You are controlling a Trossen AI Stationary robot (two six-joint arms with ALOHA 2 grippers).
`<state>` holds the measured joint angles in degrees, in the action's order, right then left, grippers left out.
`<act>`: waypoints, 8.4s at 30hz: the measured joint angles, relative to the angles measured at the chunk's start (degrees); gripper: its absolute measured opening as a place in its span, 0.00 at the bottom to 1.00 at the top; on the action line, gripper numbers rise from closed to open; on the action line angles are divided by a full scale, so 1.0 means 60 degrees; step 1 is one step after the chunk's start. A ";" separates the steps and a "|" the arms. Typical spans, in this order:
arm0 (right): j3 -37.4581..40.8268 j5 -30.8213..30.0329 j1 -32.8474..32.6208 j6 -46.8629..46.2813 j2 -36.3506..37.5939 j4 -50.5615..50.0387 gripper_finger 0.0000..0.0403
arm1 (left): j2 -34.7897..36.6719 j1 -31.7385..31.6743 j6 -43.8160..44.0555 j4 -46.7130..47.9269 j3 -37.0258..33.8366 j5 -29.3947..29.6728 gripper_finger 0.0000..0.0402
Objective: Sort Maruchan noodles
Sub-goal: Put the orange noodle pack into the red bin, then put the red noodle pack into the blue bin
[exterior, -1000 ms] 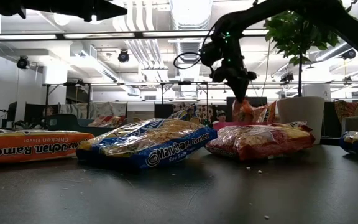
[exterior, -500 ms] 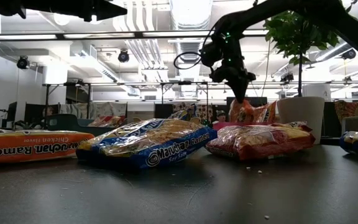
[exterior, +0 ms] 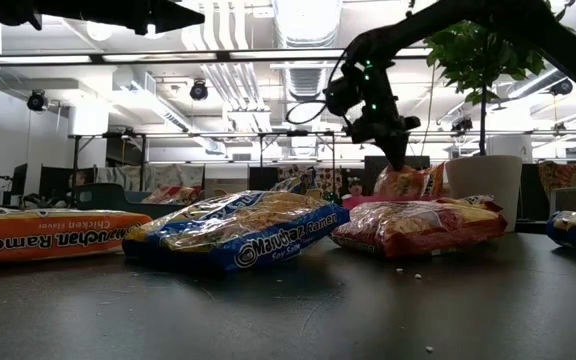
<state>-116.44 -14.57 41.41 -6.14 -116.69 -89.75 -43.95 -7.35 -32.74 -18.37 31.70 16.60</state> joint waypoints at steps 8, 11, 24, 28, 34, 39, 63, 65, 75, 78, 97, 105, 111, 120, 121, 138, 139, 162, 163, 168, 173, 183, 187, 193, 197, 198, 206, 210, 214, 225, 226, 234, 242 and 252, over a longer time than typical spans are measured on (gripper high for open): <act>0.0404 -0.0558 0.0000 -0.0219 -0.0002 0.0736 0.06 | 0.0001 0.0000 0.0001 0.0000 0.0000 0.0000 0.00; 0.0535 -0.0856 0.0000 -0.0418 -0.0010 0.0774 0.10 | 0.0001 0.0000 0.0001 0.0001 0.0000 0.0000 0.00; 0.0087 -0.2325 -0.0031 -0.0543 0.0116 0.0688 0.19 | -0.0003 0.0000 0.0001 0.0007 0.0000 0.0000 0.00; -0.0069 -0.2250 -0.0138 -0.0572 0.0334 0.0677 0.19 | 0.0001 0.0000 0.0001 0.0007 0.0000 0.0000 0.00; -0.0073 -0.2050 -0.0610 -0.0988 0.1063 0.0683 0.19 | -0.0003 0.0001 0.0001 0.0017 0.0000 0.0000 0.00; -0.0073 -0.1731 -0.1266 -0.1234 0.1766 0.0745 0.17 | -0.0003 0.0000 0.0001 0.0024 0.0000 0.0000 0.00; 0.6220 0.1252 -0.5088 -0.2052 0.5211 0.5508 0.16 | -0.0003 0.0000 0.0001 0.0160 0.0000 0.0000 0.00; 0.7037 0.1839 -0.5204 -0.2465 0.5485 0.5968 0.16 | -0.0003 0.0000 0.0001 0.0160 0.0000 0.0000 0.00; 0.9506 0.2743 -0.5297 -0.4717 0.6070 0.5775 0.16 | -0.0003 0.0004 0.0001 0.0157 0.0000 -0.0004 0.00; 0.9840 0.3170 -0.5297 -0.5131 0.6072 0.5713 0.16 | -0.0003 0.0004 0.0001 0.0157 0.0000 -0.0004 0.00; 1.1260 0.2914 -0.5271 -0.5217 0.5687 1.1023 0.16 | -0.0003 0.0000 -0.0003 0.0215 0.0000 -0.0004 0.00; 1.1147 0.3718 -0.5449 -0.2306 0.5888 1.5219 0.16 | -0.0003 0.0001 0.0320 0.0233 0.0000 -0.0007 0.00; 1.1184 0.3000 -0.5482 -0.1356 0.6201 1.5306 0.16 | -0.0003 0.0000 0.0361 0.0248 0.0000 -0.0004 0.00; 1.1325 0.0779 -0.5503 -0.1101 0.5570 1.5097 0.16 | -0.0003 0.0004 0.0354 0.0248 0.0000 -0.0004 0.00; 1.1398 0.0386 -0.5501 -0.1062 0.5439 1.5114 0.16 | -0.0003 0.0000 0.0350 0.0248 0.0000 -0.0004 0.00; 1.3189 -0.0864 -0.5482 -0.1052 0.3383 2.0006 0.16 | -0.0003 0.0000 0.0325 0.0306 0.0000 -0.0004 0.00; 1.3185 -0.0863 -0.5482 -0.1134 0.3296 2.0053 0.16 | -0.0003 0.0000 0.0323 0.0304 0.0000 -0.0004 0.00; 1.3230 0.0429 -0.5526 -0.1121 0.5883 1.8014 0.16 | -0.1349 0.0004 0.2924 0.0750 -0.0113 -0.0019 0.00; 1.3230 0.0391 -0.5526 -0.1128 0.6140 1.7443 0.16 | -0.1600 0.0003 0.3050 0.0756 -0.0113 -0.0033 0.00; 1.3528 0.0090 -0.5526 -0.1406 0.6770 1.6500 0.16 | -0.2821 0.0004 0.3715 0.0588 -0.0113 -0.0142 0.00; 1.4051 0.0074 -0.5523 -0.1657 0.6347 1.7309 0.16 | -0.3903 -0.0006 0.4481 0.0113 -0.0059 -0.1027 0.00; 1.4242 0.0016 -0.5523 -0.1746 0.4619 1.8228 0.16 | -0.5893 -0.0027 0.5653 -0.1584 0.0087 -0.1942 0.00; 1.4221 -0.0018 -0.5523 -0.1729 0.4268 1.8336 0.16 | -0.6531 -0.0137 0.6240 -0.2407 0.0087 -0.1953 0.06; 1.4221 -0.0004 -0.5523 -0.1650 0.4247 1.8277 0.16 | -0.7386 -0.0260 0.6946 -0.3562 0.0091 -0.1947 0.22; 1.4239 0.0032 -0.5523 -0.1613 0.4279 1.8380 0.16 | -0.7942 -0.0320 0.7242 -0.4147 0.0091 -0.1934 0.35; 1.4239 0.0027 -0.5523 -0.1613 0.4278 1.8400 0.16 | -0.8096 -0.0321 0.7308 -0.4291 0.0091 -0.1913 0.38; 1.4247 0.0056 -0.5519 -0.1630 0.4267 1.8573 0.16 | -0.9576 -0.0390 0.7419 -0.6219 0.0091 -0.1854 0.54; 1.4247 0.0058 -0.5519 -0.1638 0.4263 1.8586 0.16 | -1.0347 -0.0482 0.7588 -0.6775 0.0275 -0.1847 0.56; 1.4250 0.0025 -0.5521 -0.1660 0.4260 1.8596 0.16 | -1.1036 -0.0481 0.7585 -0.6836 0.0759 -0.1852 0.55; 1.4247 -0.0004 -0.5519 -0.1751 0.4260 1.8615 0.16 | -1.2130 -0.0510 0.7914 -0.6823 0.1344 -0.1851 0.52; 1.4247 0.0000 -0.5523 -0.1751 0.4260 1.8618 0.16 | -1.2148 -0.0510 0.7963 -0.6823 0.1344 -0.1847 0.51; 1.4250 0.0012 -0.5523 -0.1806 0.4292 1.8803 0.16 | -1.2188 -0.0510 0.8048 -0.6772 0.1344 -0.1832 0.34; 1.4276 0.0100 -0.5544 -0.1752 0.4848 1.8627 0.16 | -1.2188 -0.0506 0.7815 -0.6744 0.1344 -0.2157 0.02; 1.4272 0.0001 -0.5544 -0.0994 0.6583 1.8746 0.16 | -1.1155 -0.0488 0.6489 -0.6688 0.1135 -0.3155 0.00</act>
<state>-30.81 -14.56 8.14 -12.10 -77.19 22.72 -110.88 -10.28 6.20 -58.50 38.51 -2.33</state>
